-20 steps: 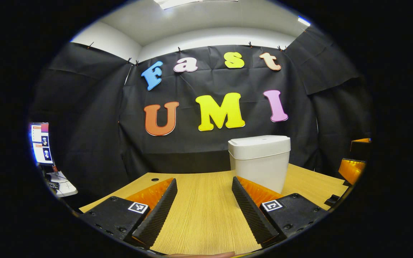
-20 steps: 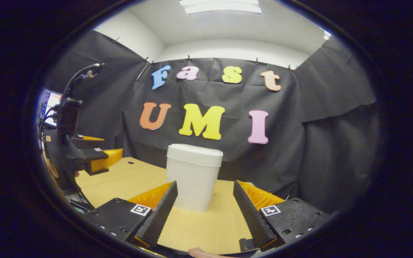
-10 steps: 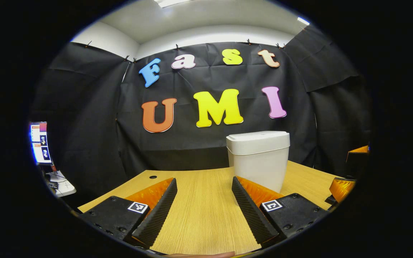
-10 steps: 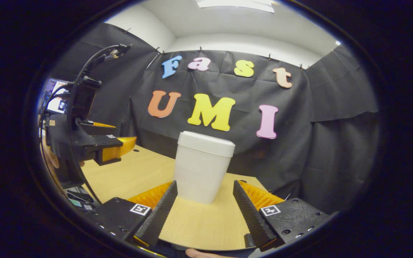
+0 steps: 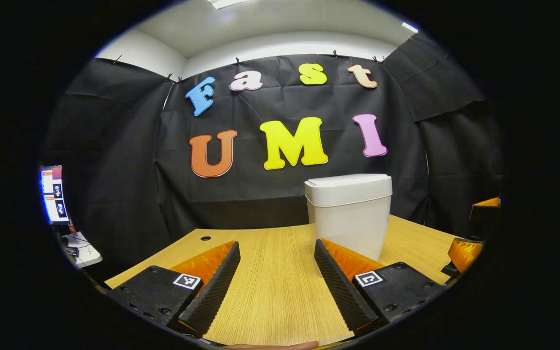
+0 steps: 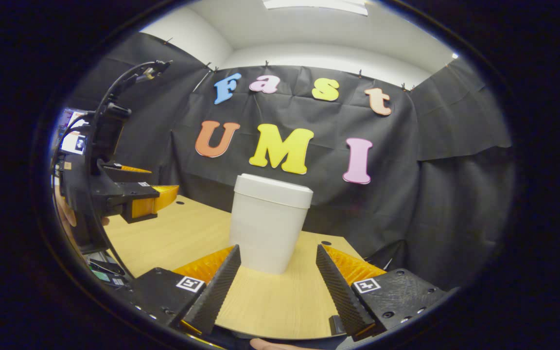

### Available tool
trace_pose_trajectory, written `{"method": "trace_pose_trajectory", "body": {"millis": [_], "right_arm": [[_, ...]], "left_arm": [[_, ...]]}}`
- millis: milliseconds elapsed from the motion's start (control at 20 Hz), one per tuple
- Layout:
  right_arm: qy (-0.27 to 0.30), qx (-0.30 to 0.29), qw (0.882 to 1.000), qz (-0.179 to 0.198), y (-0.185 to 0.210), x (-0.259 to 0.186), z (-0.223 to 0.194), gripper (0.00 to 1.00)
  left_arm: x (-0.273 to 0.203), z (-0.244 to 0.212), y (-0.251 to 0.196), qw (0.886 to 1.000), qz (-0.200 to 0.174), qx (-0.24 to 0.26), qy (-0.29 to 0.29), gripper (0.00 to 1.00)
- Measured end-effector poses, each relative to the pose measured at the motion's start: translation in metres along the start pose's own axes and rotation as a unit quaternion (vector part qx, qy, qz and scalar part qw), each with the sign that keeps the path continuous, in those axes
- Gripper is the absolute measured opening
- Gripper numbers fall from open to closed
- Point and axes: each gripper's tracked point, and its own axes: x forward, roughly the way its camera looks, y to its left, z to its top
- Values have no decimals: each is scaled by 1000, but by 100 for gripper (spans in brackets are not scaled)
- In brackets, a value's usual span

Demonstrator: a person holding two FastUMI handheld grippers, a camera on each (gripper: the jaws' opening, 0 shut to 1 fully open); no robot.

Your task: Press the lid of the desktop garbage bin to open it, pick up the crumpled paper on the desktop and throw it into the bin, then pick up the pop can on the desktop and drop it into the bin, and finally close the garbage bin lid.

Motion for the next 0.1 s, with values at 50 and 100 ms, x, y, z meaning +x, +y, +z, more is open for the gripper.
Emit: {"method": "trace_pose_trajectory", "body": {"millis": [50,100], "right_arm": [[2,2,1000,-1,-1,0,-1,98],[3,4,1000,-3,-2,2,-2,95]], "left_arm": [[1,0,0,1000,-1,1,0,99],[2,-1,0,1000,-1,3,2,99]]}}
